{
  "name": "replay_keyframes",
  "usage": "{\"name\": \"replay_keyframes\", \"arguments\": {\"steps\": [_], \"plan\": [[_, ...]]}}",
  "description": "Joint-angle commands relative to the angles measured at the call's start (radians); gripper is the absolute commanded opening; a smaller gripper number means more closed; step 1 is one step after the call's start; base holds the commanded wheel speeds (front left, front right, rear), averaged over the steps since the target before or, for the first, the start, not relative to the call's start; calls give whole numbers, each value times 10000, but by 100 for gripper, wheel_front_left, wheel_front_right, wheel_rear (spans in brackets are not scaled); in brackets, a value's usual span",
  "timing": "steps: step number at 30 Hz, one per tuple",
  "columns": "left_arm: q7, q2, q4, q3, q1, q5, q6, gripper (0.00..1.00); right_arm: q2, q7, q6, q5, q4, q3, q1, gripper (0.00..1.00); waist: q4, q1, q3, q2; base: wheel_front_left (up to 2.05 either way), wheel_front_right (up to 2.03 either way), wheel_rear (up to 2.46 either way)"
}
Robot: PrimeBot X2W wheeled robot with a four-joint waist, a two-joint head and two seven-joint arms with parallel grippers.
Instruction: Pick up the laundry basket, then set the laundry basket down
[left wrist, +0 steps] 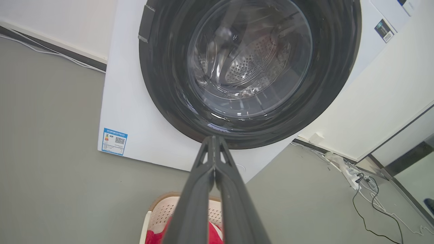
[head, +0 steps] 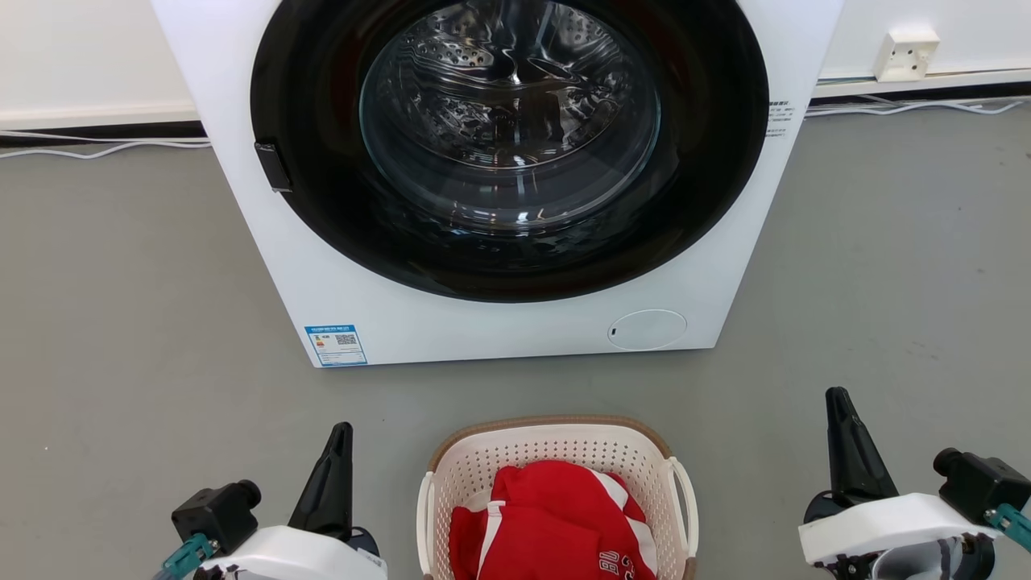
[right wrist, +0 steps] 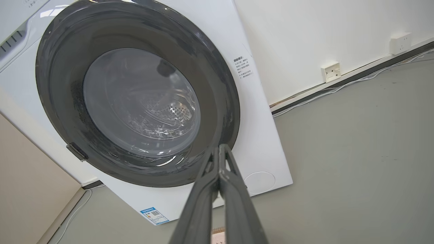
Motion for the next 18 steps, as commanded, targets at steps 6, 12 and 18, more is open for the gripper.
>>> {"name": "replay_keyframes", "arguments": {"steps": [6, 12, 18], "plan": [[192, 107, -179, 242, -461, -889, -144, 0, -54, 277, 18, 981, -260, -50, -363, 0, 26, -2, -20, -1, 0, 0, 0], [327, 121, -147, 330, -494, -1416, -172, 0, -45, 424, 21, 1546, -259, -74, -376, 0, 43, -2, -34, -1, 0, 0, 0], [491, 135, -107, 436, -534, -2043, -206, 0, -36, 600, 24, 2219, -257, -104, -392, 0, 64, -2, -51, -1, 0, 0, 0]]}}
